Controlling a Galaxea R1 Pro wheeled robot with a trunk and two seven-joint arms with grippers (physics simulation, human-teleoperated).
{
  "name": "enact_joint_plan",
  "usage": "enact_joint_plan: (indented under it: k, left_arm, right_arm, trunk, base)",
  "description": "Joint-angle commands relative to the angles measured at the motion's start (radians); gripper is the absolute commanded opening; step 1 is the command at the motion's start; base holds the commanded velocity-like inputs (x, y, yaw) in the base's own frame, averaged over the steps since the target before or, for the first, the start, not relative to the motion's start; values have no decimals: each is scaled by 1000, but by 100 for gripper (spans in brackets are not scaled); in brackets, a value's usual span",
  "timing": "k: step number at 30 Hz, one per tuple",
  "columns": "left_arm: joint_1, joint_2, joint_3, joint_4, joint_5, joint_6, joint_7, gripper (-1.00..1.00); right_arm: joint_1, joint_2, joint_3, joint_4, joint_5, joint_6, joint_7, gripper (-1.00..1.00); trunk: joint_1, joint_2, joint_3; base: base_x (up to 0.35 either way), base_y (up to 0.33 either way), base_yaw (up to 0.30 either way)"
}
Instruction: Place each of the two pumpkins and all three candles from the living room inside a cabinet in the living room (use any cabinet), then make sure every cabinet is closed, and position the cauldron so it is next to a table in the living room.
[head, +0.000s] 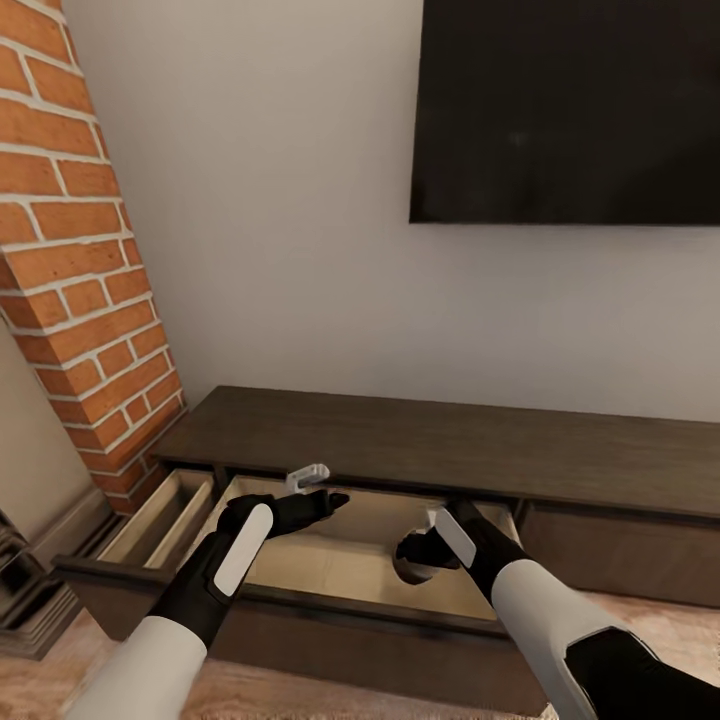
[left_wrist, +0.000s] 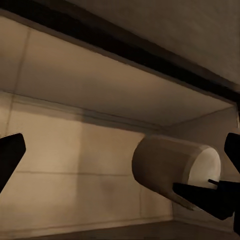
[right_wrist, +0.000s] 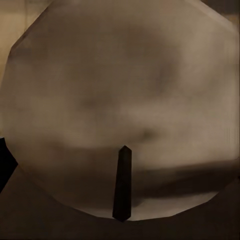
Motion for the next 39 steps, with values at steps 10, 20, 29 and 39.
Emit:
enact_joint_plan:
  k: [10, 20, 29, 39]
  left_arm:
    - [0, 0, -1, -1, 11, 4, 8, 100]
    - [0, 0, -1, -3, 12, 3, 8, 100]
    - [0, 0, -1, -3, 12, 4, 8, 100]
    - [0, 0, -1, -3, 12, 4, 8, 100]
  right_arm:
    - [-6, 0, 7, 12, -12, 0, -6, -100]
    - [-6, 2, 11, 47, -10, -136, -3, -100]
    - [-6, 2, 11, 49, -10, -150, -3, -100]
    - [-6, 2, 11, 49, -10, -149, -3, -100]
  trunk:
    - [4, -3, -55]
    - [6, -4, -88]
    - [9, -5, -109]
    - [13, -8, -147]
  base:
    - [0, 0, 0]
    - [0, 0, 0]
    - [0, 0, 0]
    - [0, 0, 0]
